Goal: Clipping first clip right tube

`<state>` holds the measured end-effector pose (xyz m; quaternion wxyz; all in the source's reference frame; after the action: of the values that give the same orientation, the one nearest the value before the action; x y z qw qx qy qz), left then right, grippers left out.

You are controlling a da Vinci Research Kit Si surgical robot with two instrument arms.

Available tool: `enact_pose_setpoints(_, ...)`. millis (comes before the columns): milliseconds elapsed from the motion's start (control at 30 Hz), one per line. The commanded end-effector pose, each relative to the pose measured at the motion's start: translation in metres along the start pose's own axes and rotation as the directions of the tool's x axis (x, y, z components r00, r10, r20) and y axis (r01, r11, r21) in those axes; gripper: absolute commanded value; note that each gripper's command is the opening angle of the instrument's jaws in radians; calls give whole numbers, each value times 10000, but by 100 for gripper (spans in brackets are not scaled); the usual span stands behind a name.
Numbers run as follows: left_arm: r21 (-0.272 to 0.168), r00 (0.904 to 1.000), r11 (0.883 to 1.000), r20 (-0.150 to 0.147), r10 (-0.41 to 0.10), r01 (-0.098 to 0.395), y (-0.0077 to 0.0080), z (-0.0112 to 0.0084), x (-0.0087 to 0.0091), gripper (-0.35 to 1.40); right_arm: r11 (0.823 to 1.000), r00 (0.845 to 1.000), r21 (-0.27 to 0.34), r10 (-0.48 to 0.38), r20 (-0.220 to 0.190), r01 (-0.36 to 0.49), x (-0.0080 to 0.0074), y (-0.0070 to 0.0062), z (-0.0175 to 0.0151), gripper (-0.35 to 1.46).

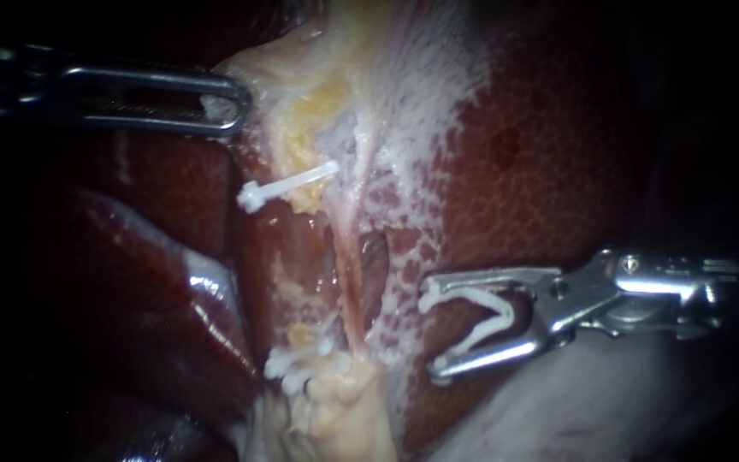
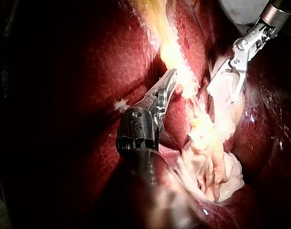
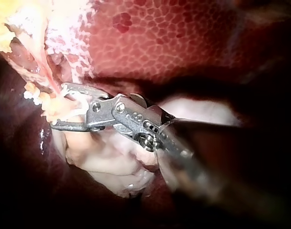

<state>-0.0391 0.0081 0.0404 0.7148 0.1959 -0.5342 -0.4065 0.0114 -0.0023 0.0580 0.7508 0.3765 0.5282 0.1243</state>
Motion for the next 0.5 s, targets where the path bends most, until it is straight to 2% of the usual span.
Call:
enact_pose_setpoints(33,-2,10000,10000,0,7,-7,0,0,0,-35,10000,10000,10,-13,13,13,0,2,3,54)
enact_pose_setpoints(367,-12,10000,10000,32,2,-2,-6,-2,-1,-35,10000,10000,-17,-46,70,46,-10,28,32,54)
enact_pose_setpoints(500,-10,10000,10000,61,-2,2,-8,-3,-1,-35,10000,9999,-59,-68,74,68,-14,34,38,54)
